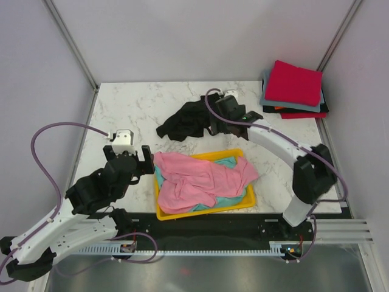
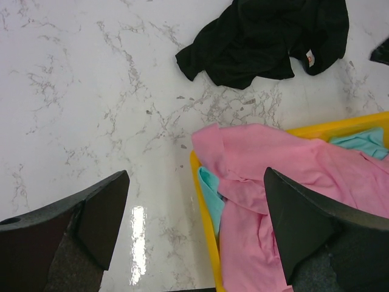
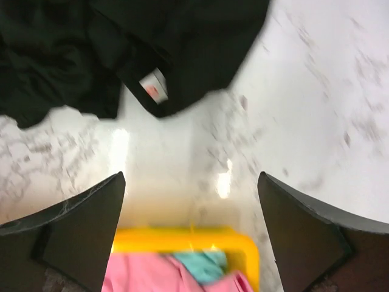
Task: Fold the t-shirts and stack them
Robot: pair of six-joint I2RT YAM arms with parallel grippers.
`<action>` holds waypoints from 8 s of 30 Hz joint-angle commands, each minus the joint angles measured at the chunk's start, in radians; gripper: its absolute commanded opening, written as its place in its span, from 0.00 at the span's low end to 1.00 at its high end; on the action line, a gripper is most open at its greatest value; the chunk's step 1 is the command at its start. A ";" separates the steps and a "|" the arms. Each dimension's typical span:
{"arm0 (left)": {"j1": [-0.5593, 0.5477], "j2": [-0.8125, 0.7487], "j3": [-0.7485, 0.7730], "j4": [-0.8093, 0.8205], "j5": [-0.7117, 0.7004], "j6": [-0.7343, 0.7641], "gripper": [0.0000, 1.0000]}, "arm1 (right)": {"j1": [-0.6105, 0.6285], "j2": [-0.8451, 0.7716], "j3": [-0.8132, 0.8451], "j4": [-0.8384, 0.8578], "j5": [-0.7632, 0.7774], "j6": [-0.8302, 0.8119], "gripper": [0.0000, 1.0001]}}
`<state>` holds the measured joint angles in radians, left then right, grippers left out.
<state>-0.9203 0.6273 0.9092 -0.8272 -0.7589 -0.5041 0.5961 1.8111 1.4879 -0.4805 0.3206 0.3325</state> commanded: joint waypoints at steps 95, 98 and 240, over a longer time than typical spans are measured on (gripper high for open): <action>0.006 0.249 0.065 0.166 0.084 0.036 1.00 | -0.315 -0.498 -0.773 0.108 0.004 0.280 0.00; 0.011 0.258 0.054 0.166 0.092 0.024 0.99 | -0.361 -0.529 -0.796 0.091 0.035 0.243 0.00; 0.644 0.127 -0.049 0.068 0.693 0.068 0.02 | 0.099 0.075 -0.042 0.048 -0.163 0.125 0.79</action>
<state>-0.2825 0.7692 0.8692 -0.8185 -0.0757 -0.4755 0.6964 1.7782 1.3518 -0.4629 0.1398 0.4904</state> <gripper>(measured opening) 0.034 0.806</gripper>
